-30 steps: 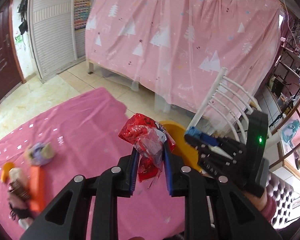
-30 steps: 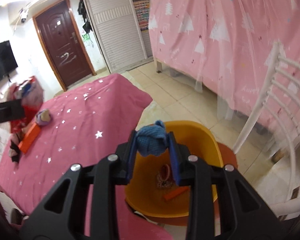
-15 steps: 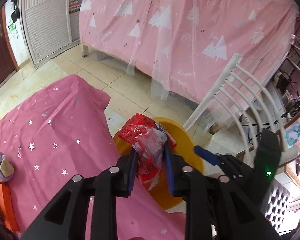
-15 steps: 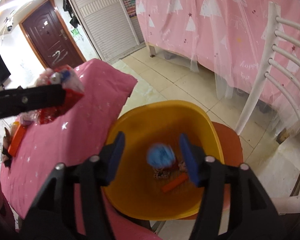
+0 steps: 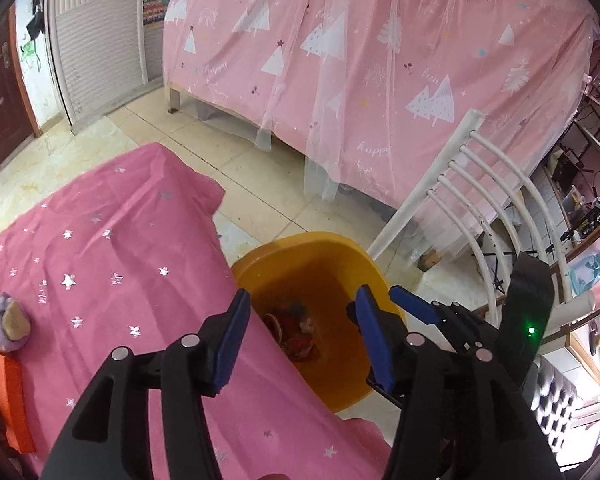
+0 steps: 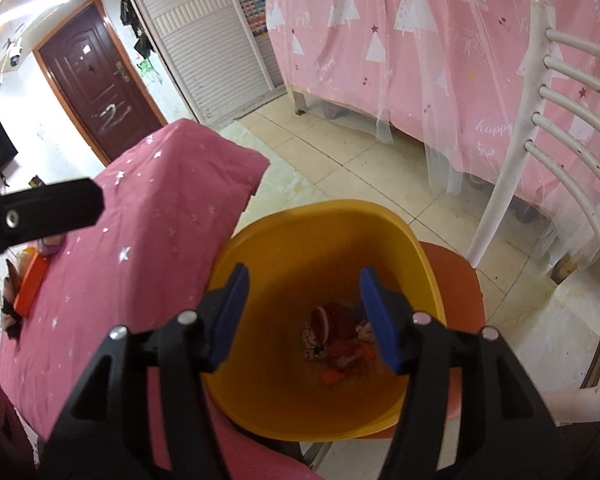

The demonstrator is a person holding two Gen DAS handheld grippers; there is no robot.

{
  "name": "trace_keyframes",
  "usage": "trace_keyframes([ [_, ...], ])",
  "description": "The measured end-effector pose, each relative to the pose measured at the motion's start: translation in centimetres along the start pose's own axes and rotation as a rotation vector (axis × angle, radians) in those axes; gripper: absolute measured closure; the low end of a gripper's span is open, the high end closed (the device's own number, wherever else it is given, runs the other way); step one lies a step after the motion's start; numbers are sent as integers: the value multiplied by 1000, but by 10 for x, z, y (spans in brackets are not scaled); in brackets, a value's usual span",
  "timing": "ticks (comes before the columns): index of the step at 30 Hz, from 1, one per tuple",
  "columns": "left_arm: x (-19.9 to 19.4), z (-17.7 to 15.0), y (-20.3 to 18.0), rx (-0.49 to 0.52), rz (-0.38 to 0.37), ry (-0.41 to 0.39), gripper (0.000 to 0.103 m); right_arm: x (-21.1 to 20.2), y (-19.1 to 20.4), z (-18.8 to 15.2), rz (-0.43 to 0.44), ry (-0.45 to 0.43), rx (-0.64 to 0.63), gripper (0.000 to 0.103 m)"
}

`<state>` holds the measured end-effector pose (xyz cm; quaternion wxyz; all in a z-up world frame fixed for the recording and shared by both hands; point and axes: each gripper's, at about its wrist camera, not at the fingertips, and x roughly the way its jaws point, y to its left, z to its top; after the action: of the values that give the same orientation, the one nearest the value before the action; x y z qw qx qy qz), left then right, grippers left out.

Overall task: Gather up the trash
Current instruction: 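Carry the wrapper and yarn ball to the yellow bin and release both, then move both open tools back toward the table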

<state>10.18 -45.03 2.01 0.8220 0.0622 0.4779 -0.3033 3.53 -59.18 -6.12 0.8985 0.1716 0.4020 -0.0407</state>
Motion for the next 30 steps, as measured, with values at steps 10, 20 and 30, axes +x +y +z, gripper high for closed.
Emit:
trace_keyframes([
  [10,-32,-4,16,-31,3,-53,48,-19,30,1,15,-45,-70,40],
  [20,-70,-21,60,-99,32,-123,30,-38,74,1,68,-92,-145,17],
  [30,-124,-51,116,-140,116,-216,15,-42,126,1,142,-103,-208,8],
])
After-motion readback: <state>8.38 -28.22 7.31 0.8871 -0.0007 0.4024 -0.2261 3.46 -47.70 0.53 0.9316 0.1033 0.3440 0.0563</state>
